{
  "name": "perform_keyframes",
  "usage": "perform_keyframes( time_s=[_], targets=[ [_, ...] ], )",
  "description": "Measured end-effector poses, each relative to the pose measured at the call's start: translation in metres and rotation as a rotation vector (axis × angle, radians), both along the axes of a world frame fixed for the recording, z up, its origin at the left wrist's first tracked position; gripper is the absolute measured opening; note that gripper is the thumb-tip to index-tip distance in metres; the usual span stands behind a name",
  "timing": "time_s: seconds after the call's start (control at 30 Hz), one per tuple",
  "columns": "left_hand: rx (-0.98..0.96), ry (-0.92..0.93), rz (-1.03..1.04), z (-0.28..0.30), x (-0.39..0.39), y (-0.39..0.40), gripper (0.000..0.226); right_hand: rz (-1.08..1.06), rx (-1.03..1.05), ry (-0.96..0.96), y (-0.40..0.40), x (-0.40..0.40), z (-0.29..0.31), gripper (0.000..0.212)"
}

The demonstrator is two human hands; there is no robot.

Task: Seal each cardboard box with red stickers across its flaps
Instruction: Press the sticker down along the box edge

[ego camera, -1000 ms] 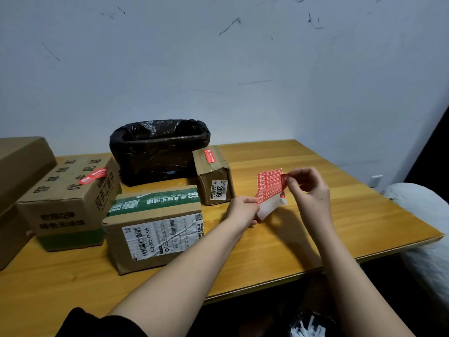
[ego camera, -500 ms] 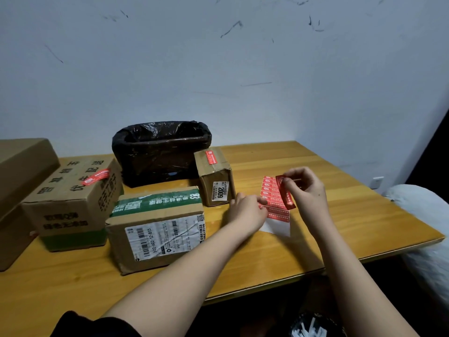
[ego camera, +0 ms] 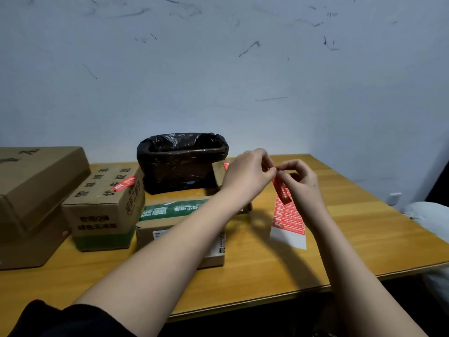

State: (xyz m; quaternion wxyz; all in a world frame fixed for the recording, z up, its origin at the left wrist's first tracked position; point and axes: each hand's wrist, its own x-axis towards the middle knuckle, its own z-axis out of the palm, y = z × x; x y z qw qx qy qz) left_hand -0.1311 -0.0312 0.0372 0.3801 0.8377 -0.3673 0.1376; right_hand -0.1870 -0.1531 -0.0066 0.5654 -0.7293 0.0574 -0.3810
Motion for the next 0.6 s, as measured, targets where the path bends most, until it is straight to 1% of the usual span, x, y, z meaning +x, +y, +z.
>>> perform_keyframes(
  time_s=[0.1,0.27,0.4,0.47,0.6],
  targets=[
    [0.018,-0.043,0.034,0.011,0.008,0.022,0.005,0.045,-0.051,0.011,0.016,0.009,0.012,0.017],
    [0.015,-0.033,0.097,0.019,0.02,0.064,0.006,0.152,-0.119,0.042,0.048,0.027,0.03,0.02],
    [0.03,-0.036,0.165,0.021,0.029,0.098,0.006,0.252,-0.193,0.074,0.074,0.044,0.036,0.014],
    [0.053,-0.022,0.206,0.019,0.034,0.114,0.008,0.31,-0.199,0.098,0.086,0.05,0.038,0.012],
    [0.038,0.032,0.272,0.014,0.044,0.141,0.013,0.416,-0.14,0.151,0.108,0.06,0.036,0.021]
  ],
)
